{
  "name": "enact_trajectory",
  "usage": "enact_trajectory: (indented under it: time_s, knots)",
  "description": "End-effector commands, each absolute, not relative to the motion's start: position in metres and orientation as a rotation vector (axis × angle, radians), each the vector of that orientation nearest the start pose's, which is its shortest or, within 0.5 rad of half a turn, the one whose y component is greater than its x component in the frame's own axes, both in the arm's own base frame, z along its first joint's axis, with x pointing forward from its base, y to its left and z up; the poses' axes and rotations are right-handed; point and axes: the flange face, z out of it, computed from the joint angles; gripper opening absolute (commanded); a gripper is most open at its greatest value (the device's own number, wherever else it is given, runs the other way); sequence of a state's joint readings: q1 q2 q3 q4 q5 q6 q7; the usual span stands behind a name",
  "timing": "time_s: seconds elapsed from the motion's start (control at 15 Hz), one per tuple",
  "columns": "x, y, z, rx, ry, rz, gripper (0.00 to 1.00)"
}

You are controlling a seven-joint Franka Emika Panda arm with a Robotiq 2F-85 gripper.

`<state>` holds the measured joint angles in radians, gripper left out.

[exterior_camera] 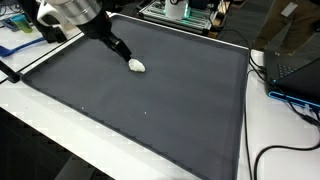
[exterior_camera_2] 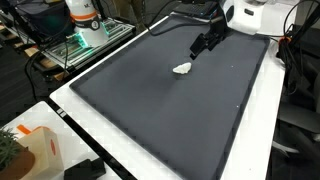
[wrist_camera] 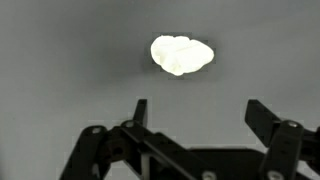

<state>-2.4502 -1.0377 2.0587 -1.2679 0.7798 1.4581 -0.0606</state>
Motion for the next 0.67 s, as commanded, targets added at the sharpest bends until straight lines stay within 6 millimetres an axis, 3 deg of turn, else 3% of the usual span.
enact_trajectory:
  time_s: [0.0, 0.6]
  knots:
    - [0.689, 0.027, 0.283, -3.08, 0.461, 0.667, 1.0]
    - [0.687, 0.021, 0.264, -3.039, 0.492, 0.721, 1.0]
